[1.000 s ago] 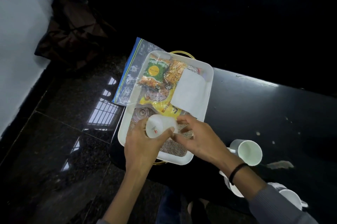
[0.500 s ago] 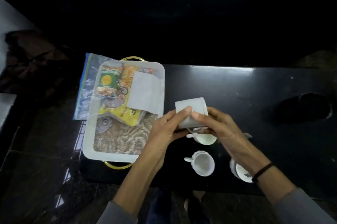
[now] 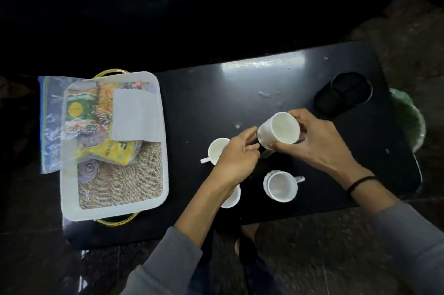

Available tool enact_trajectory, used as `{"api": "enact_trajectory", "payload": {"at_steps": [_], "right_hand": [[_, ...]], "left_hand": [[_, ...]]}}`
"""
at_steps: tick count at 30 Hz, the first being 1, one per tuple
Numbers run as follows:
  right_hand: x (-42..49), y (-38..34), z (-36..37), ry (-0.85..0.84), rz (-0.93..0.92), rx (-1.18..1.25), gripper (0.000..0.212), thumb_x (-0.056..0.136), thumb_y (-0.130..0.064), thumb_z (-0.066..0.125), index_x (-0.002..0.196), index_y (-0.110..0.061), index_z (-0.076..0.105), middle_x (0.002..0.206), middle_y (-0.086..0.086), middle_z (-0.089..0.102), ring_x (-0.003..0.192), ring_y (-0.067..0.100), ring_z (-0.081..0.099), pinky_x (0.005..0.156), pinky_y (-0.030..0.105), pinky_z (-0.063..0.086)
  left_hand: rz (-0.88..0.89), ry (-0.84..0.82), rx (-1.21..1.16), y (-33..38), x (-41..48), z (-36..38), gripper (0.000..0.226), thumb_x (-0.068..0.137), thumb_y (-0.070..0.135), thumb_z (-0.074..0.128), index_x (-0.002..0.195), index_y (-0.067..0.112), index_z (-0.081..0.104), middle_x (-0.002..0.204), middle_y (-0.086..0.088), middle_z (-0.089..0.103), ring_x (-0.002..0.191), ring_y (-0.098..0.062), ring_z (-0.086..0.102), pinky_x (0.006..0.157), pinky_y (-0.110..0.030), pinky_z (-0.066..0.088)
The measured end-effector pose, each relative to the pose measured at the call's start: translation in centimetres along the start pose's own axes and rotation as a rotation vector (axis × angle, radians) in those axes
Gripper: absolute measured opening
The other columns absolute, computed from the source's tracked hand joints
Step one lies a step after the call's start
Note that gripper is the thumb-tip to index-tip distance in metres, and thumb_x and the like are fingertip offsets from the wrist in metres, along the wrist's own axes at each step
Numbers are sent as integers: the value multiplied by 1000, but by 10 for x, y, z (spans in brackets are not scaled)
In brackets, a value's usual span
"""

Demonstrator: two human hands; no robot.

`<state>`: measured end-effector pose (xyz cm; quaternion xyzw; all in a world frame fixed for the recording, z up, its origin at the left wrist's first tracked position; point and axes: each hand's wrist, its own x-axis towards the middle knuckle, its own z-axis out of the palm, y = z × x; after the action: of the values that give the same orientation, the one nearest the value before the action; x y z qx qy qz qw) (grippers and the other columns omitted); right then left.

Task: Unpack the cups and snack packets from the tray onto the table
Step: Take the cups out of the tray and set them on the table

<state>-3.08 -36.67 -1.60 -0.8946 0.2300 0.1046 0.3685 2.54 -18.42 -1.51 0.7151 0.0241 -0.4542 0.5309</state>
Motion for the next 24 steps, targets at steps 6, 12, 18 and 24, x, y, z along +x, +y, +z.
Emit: {"api": "enact_trajectory", "payload": {"at_steps": [6,12,18,24], "right_hand": [[-5,13,22,-1,-106,-279,64,70,-75,72,116,-32,57,102,-9,75,93,27,71,73,40,57],[-5,26,40,3,-171,-330,63,71,-61,78,121,-28,56,101,-3,72,94,26,67,79,36,48],[-3,30,46,-10,-175,-301,63,71,-55,82,121,-28,56,103,-5,70,97,22,64,85,36,46],[-5,32,47,-62,-138,-285,74,67,-53,87,127,-27,53,113,-4,69,105,24,62,91,36,40]], "left_hand": [[-6,-39,107,-13,5,9,67,83,-19,40,126,29,61,107,27,66,111,5,63,110,-35,47],[-25,-27,133,-20,9,10,63,83,-15,41,123,28,64,110,19,69,118,-5,63,109,-39,48],[-42,-20,113,-25,12,11,66,85,-15,40,136,23,59,107,25,66,117,-2,60,109,-37,49],[-54,-26,61,-29,10,12,68,84,-16,39,139,20,56,105,28,64,113,3,60,109,-35,48]]}}
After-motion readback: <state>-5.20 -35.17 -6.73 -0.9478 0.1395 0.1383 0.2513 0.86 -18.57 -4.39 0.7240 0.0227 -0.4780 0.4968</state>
